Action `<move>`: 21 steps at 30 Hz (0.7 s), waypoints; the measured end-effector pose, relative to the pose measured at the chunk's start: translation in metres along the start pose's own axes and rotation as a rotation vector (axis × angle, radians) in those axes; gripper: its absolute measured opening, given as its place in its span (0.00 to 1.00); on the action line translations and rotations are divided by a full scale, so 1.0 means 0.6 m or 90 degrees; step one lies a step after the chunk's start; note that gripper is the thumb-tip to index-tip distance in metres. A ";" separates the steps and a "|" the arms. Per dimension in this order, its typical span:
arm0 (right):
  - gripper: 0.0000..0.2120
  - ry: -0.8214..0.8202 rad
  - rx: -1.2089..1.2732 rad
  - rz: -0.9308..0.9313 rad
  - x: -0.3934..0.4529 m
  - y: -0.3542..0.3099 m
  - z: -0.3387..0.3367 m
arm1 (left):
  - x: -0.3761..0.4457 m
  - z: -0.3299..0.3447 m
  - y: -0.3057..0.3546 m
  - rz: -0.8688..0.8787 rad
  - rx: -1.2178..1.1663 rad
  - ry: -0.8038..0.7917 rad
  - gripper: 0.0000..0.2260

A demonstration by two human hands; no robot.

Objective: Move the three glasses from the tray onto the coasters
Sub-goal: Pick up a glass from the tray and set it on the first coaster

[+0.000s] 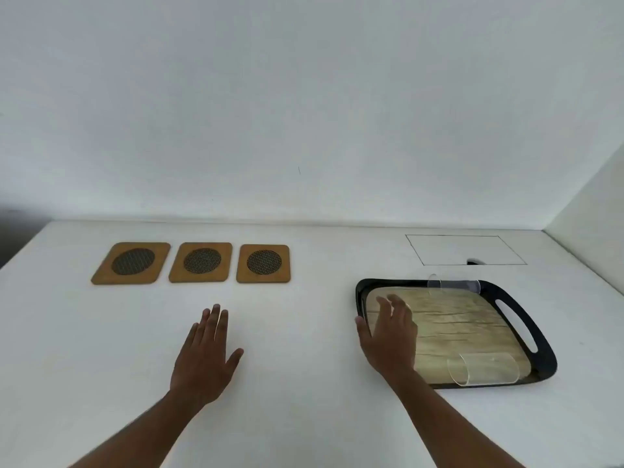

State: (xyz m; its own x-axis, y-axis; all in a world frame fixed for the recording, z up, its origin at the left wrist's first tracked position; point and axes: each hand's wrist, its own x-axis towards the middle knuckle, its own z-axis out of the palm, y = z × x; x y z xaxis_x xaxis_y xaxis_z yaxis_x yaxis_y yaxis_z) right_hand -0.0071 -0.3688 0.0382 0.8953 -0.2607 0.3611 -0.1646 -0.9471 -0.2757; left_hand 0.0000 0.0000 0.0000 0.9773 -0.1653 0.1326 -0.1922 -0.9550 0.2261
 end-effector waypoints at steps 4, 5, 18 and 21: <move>0.31 0.008 0.026 0.161 -0.002 0.031 -0.002 | -0.020 0.028 0.002 -0.031 -0.010 -0.037 0.40; 0.32 -0.002 0.030 0.182 -0.002 0.039 0.002 | -0.024 0.037 0.003 -0.035 -0.014 -0.043 0.40; 0.47 -0.119 0.242 0.385 -0.003 0.057 -0.010 | -0.057 0.066 0.006 -0.044 -0.057 -0.008 0.34; 0.48 -0.144 0.327 0.444 0.013 0.052 -0.026 | -0.057 0.064 0.005 -0.043 -0.065 -0.022 0.34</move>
State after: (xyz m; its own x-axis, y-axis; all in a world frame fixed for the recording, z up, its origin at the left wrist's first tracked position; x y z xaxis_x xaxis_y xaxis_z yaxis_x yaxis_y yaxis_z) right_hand -0.0119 -0.4035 0.0460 0.7302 -0.6509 -0.2077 -0.5450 -0.3716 -0.7516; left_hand -0.0308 -0.0068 -0.0408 0.9905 -0.1115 0.0802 -0.1320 -0.9346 0.3304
